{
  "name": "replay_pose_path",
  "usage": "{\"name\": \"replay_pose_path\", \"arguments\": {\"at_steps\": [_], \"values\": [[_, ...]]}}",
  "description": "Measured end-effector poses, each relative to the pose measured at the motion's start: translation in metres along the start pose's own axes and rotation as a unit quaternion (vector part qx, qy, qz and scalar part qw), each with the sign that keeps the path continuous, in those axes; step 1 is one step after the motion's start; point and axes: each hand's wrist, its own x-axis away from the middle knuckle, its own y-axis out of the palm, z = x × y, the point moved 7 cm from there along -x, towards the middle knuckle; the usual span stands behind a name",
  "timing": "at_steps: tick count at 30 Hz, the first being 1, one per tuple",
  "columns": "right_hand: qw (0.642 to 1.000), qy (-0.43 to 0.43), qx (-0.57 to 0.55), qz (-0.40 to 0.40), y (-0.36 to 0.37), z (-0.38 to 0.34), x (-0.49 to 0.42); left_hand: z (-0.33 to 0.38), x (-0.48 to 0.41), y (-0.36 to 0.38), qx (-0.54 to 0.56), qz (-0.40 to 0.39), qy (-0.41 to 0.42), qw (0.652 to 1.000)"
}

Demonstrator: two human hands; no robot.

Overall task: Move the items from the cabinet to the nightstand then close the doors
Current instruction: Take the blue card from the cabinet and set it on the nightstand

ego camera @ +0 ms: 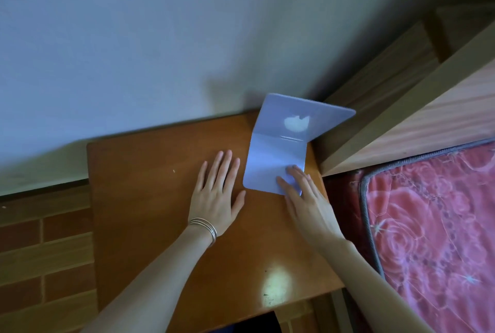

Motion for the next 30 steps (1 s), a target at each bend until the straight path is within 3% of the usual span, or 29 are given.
{"name": "replay_pose_path", "arguments": {"at_steps": [8, 23, 30], "values": [[0.997, 0.076, -0.024, -0.010, -0.012, 0.015, -0.038, 0.000, -0.001, -0.001, -0.002, -0.007, -0.004, 1.000], [0.998, 0.041, 0.026, -0.025, -0.002, 0.032, -0.070, -0.002, -0.001, 0.002, -0.013, -0.014, -0.005, 1.000], [0.998, 0.049, 0.031, 0.021, -0.006, 0.025, -0.057, -0.003, 0.000, 0.004, -0.013, -0.004, -0.004, 1.000]]}}
